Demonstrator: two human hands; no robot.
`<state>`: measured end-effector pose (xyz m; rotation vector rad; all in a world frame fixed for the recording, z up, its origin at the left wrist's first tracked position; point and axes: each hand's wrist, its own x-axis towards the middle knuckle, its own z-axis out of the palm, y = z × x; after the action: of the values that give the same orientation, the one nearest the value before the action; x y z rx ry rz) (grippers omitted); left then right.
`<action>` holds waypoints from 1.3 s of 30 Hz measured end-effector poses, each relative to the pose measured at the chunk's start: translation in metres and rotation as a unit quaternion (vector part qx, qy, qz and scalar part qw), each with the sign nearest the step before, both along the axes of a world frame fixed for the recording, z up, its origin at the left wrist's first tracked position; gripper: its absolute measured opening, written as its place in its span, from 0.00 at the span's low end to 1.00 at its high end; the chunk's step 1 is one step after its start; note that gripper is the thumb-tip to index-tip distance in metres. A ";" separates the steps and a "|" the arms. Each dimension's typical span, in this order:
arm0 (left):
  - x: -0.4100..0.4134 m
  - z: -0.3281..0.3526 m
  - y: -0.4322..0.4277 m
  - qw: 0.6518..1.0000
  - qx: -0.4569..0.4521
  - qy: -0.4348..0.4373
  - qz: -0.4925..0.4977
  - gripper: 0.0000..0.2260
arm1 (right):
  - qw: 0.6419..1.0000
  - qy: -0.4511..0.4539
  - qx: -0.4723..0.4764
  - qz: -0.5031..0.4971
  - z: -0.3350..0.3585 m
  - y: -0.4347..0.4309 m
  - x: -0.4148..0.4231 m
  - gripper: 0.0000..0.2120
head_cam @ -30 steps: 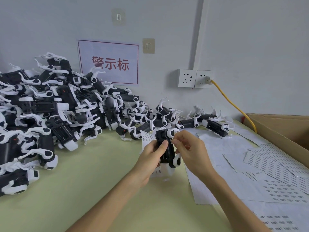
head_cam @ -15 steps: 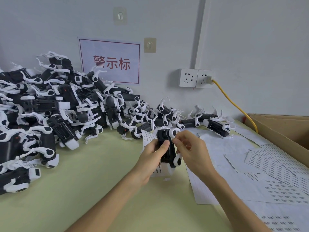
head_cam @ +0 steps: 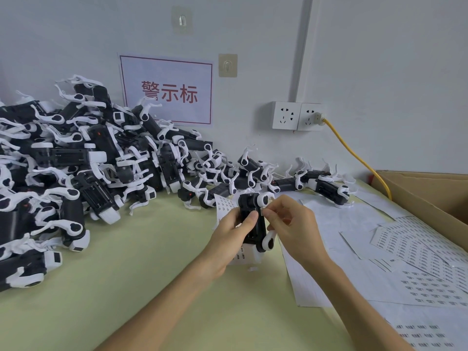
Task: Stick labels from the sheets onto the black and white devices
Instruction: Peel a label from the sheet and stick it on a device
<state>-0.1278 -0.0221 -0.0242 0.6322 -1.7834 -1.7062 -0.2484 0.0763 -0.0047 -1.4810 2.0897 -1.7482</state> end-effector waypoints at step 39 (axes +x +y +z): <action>0.004 0.016 0.005 0.989 0.147 0.027 0.020 0.16 | 0.993 -0.045 -0.113 -0.003 -0.004 0.003 -0.006 0.10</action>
<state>-0.1234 -0.0166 -0.0079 0.7327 -1.4837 -1.9567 -0.2540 0.0789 -0.0082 -1.4142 1.9084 -2.0718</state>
